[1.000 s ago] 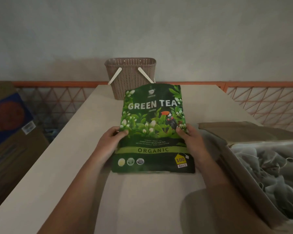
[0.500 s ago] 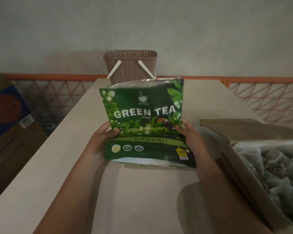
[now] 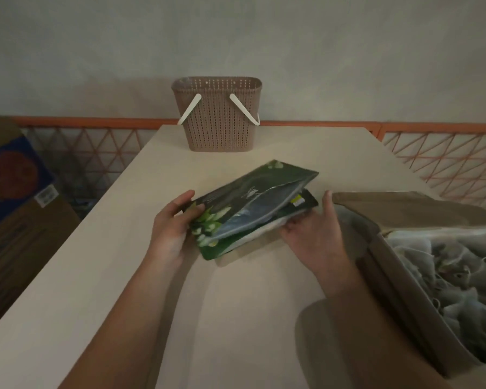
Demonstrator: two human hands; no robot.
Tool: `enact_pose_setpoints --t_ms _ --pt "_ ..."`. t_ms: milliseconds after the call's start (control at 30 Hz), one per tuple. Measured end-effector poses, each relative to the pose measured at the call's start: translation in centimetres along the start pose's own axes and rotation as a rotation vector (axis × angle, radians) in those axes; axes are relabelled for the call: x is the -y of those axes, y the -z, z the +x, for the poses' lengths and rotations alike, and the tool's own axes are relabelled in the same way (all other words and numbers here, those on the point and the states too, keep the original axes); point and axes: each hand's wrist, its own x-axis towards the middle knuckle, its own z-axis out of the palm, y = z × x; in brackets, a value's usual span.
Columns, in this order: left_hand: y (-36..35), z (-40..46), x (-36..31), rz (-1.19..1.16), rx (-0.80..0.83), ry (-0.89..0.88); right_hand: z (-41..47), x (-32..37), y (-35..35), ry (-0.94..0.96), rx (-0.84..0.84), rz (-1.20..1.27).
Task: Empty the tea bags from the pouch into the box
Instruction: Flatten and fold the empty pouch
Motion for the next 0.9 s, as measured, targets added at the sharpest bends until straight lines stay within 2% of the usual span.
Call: enact_pose_setpoints --t_ms 67,133,233,300,367,500,633,767,900 --pt "-0.4 -0.1 0.5 -0.015 -0.051 -0.043 -0.4 -0.4 -0.6 0.01 0.054 0.004" --pt "-0.9 -0.2 1.0 0.115 -0.084 -0.11 -0.7 -1.1 -1.3 0.052 0.089 -0.15" --pt "-1.1 -0.2 1.2 0.44 -0.004 -0.209 -0.2 -2.7 -1.7 0.124 0.007 -0.355" --pt "-1.1 -0.3 0.6 0.557 0.089 -0.179 0.5 -3.1 -1.6 0.196 -0.133 -0.393" --pt "-0.8 0.0 0.0 0.619 0.189 -0.089 1.0 -2.9 -1.4 0.262 -0.186 -0.47" --pt "-2.6 -0.2 -1.2 0.51 0.209 0.06 0.8 -2.4 -2.0 0.304 -0.161 -0.642" --pt "-3.7 0.4 -1.9 0.575 0.151 0.065 -0.5 -2.7 -3.3 0.29 -0.195 -0.609" --pt "-3.9 -0.1 -3.8 0.569 0.074 0.086 -2.7 -2.8 -5.8 0.155 -0.276 -0.5" --pt "-4.9 -1.3 -6.9 0.471 -0.002 0.122 -3.7 -0.6 -9.3 0.063 -0.255 -0.519"
